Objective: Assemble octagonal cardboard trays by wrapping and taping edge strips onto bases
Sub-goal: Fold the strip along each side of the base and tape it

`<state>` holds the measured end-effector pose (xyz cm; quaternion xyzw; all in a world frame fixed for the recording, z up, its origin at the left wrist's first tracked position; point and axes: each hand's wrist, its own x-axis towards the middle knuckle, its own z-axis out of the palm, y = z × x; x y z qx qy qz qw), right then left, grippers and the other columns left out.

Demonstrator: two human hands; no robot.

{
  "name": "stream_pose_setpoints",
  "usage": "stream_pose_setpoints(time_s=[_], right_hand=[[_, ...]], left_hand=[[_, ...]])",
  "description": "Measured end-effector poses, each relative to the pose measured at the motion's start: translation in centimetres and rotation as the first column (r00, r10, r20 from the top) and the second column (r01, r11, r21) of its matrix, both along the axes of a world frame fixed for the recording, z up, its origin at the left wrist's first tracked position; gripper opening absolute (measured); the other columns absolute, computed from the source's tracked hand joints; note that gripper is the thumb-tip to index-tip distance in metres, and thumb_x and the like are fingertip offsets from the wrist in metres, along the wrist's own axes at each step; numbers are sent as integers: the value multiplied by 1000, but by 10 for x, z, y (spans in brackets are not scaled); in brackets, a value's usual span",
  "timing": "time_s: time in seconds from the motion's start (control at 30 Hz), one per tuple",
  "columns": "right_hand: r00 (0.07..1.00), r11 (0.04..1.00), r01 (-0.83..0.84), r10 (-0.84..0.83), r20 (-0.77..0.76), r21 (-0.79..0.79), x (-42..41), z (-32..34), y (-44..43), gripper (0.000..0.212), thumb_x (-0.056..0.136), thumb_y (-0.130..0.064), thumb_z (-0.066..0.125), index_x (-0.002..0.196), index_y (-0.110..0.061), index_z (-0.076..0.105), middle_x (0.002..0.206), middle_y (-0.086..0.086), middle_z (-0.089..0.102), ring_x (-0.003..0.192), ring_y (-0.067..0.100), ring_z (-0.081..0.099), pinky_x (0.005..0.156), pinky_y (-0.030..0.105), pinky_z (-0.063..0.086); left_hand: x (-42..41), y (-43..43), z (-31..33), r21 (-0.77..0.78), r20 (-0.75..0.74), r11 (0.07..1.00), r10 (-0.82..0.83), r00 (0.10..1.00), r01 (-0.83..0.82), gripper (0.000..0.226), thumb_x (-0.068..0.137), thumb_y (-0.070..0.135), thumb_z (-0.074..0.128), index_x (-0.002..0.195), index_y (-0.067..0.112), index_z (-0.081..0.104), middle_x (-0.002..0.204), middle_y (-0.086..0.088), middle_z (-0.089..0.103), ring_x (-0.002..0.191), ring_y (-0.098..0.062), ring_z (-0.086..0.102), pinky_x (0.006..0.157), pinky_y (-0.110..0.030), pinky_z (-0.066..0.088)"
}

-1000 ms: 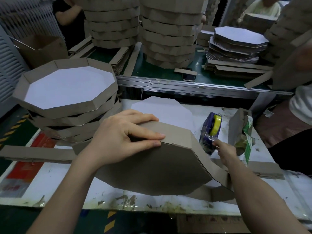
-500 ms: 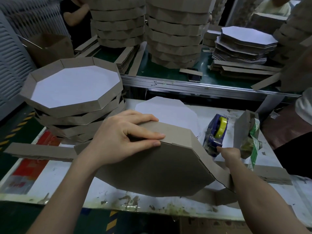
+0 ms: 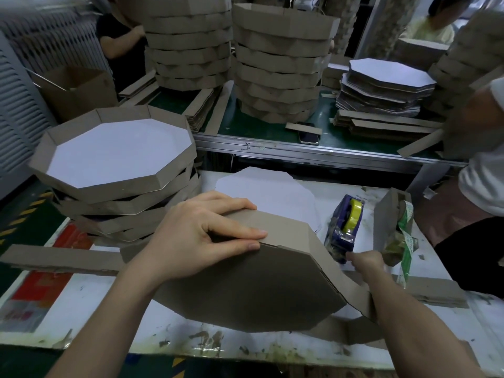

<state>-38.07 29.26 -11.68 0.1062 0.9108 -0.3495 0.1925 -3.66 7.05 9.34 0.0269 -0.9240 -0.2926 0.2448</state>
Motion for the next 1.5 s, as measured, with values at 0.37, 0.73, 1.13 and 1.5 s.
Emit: stream_pose_setpoints(time_s=[0.37,0.73,1.13,1.5], right_hand=[[877,896,-430,387,-283,-107,49,129,-102,22,95,-15,64,93,5,71,85,15,68,66,20,59,58,28,46],[622,584,-779,678,-391,-228,179,244,-154,60,90,-18,72,145,-15,49,66,-4,71,39,0,45,42,9,33],[788,514,-572,561,-254,-639,254,256,-113,33,93,3,43,97,-4,75,77,14,60,39,8,28,37,18,23],[860,469,-386,494,-127,-794,286,243,-79,20,93,-1,53,94,4,73,97,18,74,35,2,26,32,12,21]], left_hand=[[8,1,-1,-14,-2,999,44,999,-44,24,78,67,55,97,61,67,119,33,58,111,6,52,85,-35,52],[36,-16,-11,38,-2,991,127,992,-126,22,78,66,54,97,64,64,121,33,57,116,4,49,90,-32,47],[51,-17,-17,225,24,970,89,996,-92,38,81,42,72,102,37,40,118,29,59,116,6,53,95,-41,47],[58,-17,-17,132,21,989,57,998,-60,53,85,45,65,120,43,27,126,19,61,113,-14,53,83,-35,40]])
